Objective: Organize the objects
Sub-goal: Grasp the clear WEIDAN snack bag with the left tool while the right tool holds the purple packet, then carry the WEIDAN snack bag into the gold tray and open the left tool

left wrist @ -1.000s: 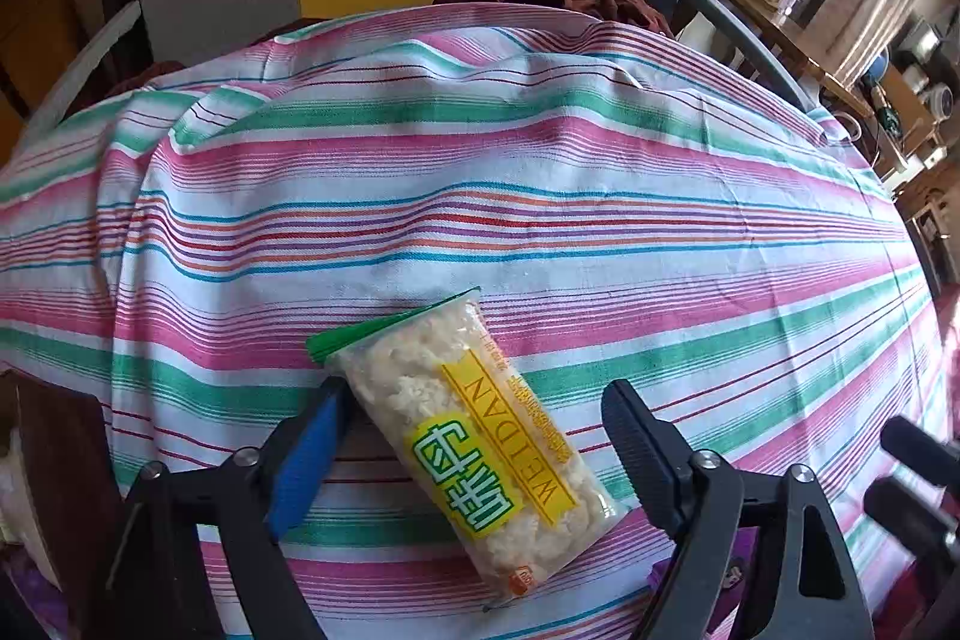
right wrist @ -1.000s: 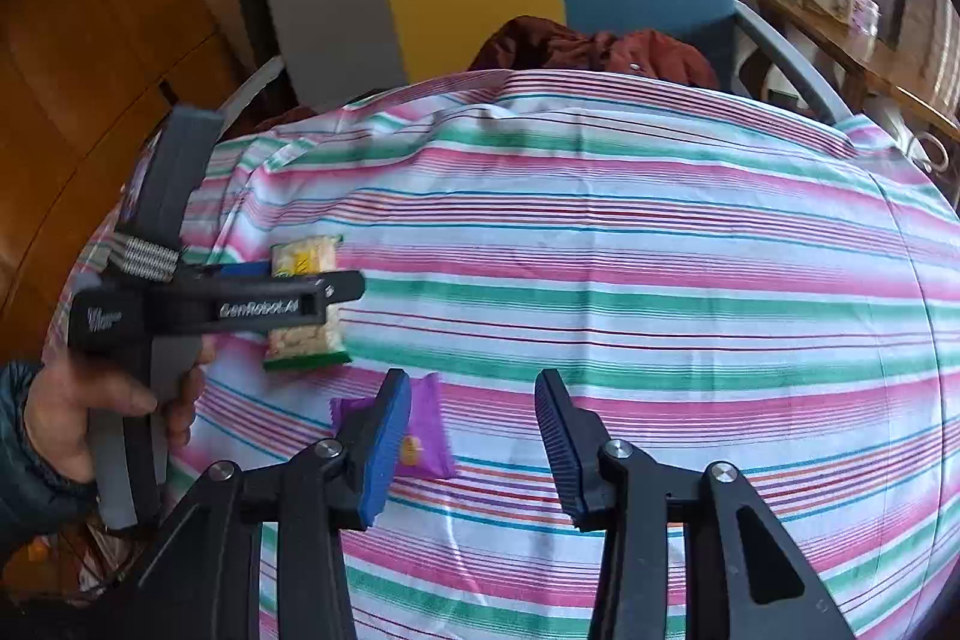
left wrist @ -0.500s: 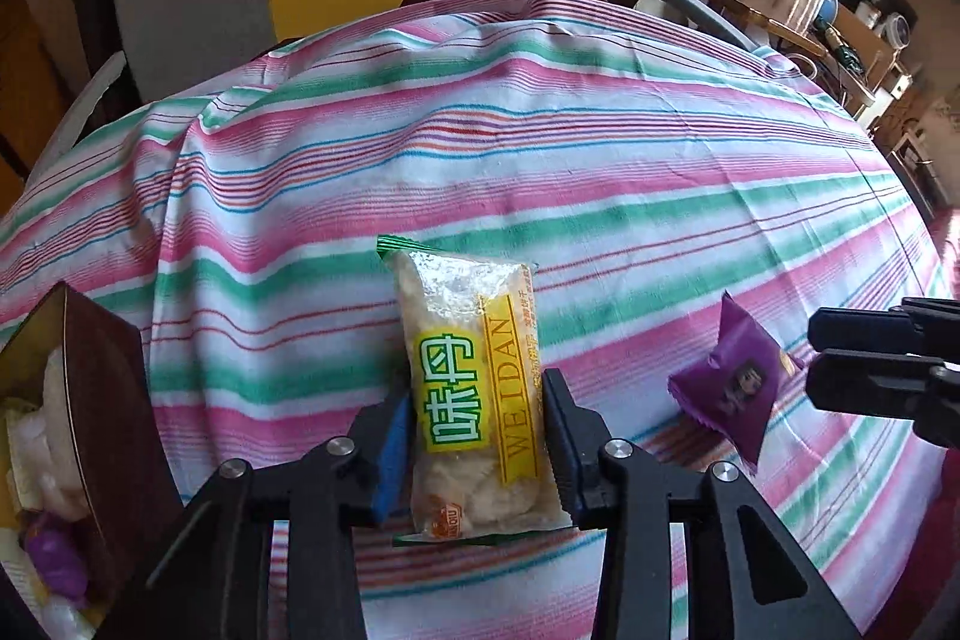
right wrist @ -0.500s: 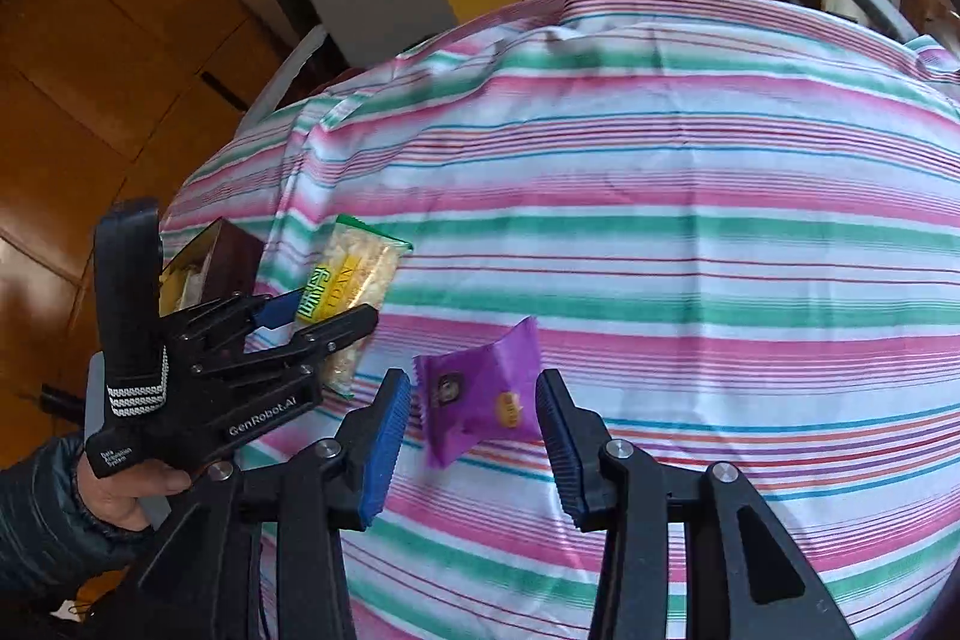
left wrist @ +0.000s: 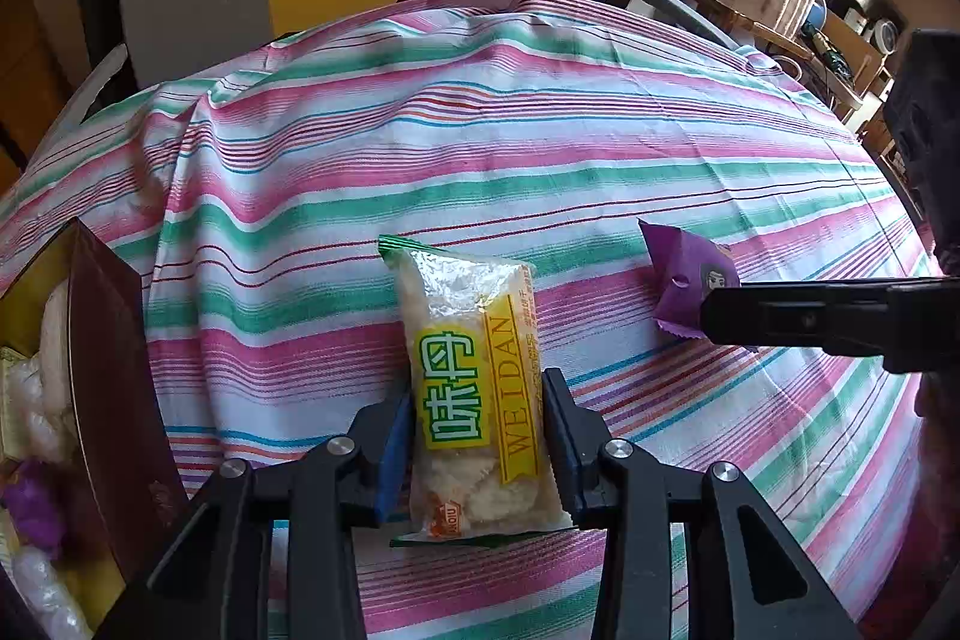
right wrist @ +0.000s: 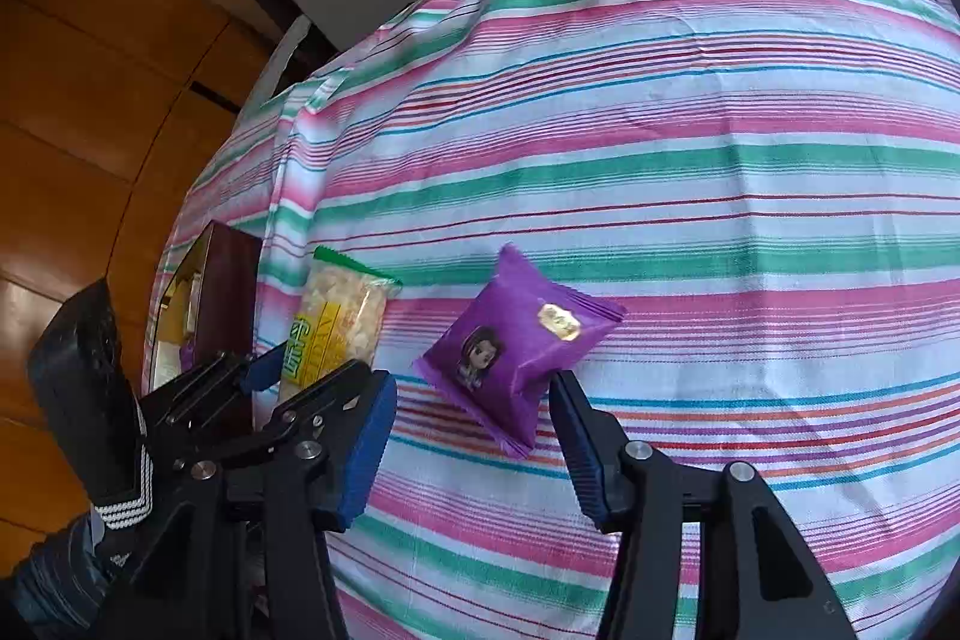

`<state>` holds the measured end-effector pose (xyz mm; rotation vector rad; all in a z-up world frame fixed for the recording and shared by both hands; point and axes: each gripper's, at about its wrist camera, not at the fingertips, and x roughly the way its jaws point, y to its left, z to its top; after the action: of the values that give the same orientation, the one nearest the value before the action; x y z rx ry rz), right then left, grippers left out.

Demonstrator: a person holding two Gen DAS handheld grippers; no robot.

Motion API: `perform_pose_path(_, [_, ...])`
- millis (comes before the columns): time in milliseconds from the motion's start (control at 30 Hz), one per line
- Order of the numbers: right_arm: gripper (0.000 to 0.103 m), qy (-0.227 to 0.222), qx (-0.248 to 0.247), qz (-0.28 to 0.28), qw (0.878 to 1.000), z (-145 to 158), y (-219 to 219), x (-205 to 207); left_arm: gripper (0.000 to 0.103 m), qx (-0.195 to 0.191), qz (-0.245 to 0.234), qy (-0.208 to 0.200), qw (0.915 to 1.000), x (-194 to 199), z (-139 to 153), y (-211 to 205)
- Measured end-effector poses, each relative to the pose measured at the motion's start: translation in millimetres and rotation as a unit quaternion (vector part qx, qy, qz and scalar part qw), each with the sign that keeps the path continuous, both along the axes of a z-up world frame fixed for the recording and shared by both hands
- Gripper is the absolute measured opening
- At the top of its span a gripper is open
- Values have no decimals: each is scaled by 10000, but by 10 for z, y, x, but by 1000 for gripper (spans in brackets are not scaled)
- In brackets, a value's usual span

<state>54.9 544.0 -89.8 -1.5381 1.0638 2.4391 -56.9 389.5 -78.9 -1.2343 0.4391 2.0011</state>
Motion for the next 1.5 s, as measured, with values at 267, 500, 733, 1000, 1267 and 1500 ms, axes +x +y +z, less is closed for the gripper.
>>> perform_pose_path(267, [72, 50, 374, -325, 9988, 55, -26, -42, 41, 73, 43, -72, 9999, -26, -9, 8])
perform_pose_path(500, [55, -281, 1004, -460, 9935, -28, -165, -194, 42, 88, 49, -45, 9999, -12, -19, 15])
perform_pose_path(733, [41, -387, 1410, -203, 9890, -45, -112, -167, 40, 148, 60, -49, 9999, -8, -6, -20])
perform_pose_path(1000, [42, -264, 1321, -137, 9908, -62, -65, -132, 40, 315, 53, 111, 9994, 156, 177, -171])
perform_pose_path(1267, [42, -160, 1699, -26, 9853, -32, -167, -112, 40, 635, 140, 481, 9967, 347, 509, -524])
perform_pose_path(1500, [42, -23, 1955, 22, 9807, -32, -182, -84, 40, 780, 309, 859, 9928, 431, 771, -929])
